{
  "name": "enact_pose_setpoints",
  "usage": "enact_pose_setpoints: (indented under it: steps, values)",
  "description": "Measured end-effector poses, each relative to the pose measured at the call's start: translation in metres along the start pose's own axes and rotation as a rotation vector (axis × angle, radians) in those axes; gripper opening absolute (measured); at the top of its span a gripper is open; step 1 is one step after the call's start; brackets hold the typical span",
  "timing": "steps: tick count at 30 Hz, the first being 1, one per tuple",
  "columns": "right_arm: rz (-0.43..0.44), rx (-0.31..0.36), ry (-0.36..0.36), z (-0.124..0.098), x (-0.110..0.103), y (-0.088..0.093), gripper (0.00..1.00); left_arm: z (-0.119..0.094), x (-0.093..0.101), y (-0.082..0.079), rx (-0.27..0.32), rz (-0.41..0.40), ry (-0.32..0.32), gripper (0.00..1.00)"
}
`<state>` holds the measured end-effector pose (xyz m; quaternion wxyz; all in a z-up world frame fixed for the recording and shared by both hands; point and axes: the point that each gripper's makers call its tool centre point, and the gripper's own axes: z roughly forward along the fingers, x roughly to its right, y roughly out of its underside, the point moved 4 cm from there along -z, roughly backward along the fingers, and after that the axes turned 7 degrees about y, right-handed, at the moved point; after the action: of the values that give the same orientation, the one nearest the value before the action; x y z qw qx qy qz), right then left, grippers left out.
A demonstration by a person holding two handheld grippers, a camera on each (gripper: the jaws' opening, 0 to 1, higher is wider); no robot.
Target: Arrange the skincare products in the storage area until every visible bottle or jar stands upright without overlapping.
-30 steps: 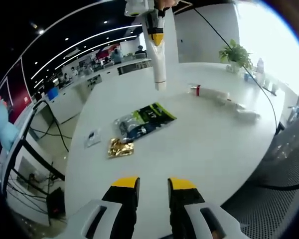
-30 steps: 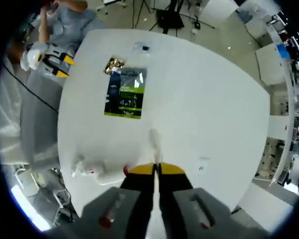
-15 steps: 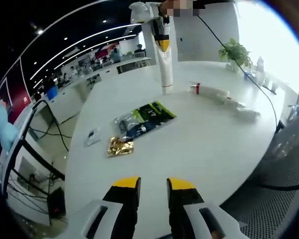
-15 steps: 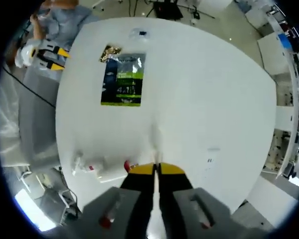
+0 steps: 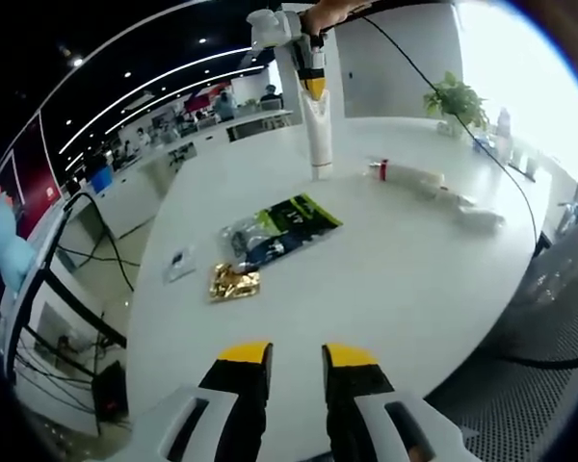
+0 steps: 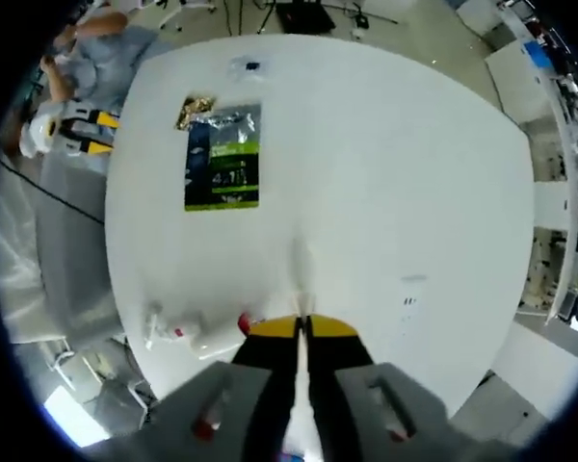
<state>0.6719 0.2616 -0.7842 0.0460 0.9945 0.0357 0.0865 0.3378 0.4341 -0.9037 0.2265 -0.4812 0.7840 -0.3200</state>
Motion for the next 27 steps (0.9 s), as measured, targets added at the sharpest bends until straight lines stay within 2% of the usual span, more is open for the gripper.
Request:
enact_pose_setpoints:
  steps: [8,18,23,27]
  values:
    - [0.023,-0.032,-0.002,0.0008,0.0055,-0.0025,0.03,0.0001,-0.0001,0.001,-0.007,-0.001,-0.001,0.22]
    - [0.032,-0.018,0.0,0.0007,0.0053,-0.0037,0.05,0.0005,-0.0009,0.0027,-0.013,0.007,-0.009,0.21]
    - [0.024,-0.02,0.015,-0.0009,0.0062,0.0007,0.11,0.0004,-0.0005,0.0026,-0.014,0.013,-0.01,0.21]
    - [0.022,-0.007,0.029,-0.0052,0.0053,0.0051,0.13,0.0001,-0.001,0.0024,-0.012,0.012,-0.013,0.21]
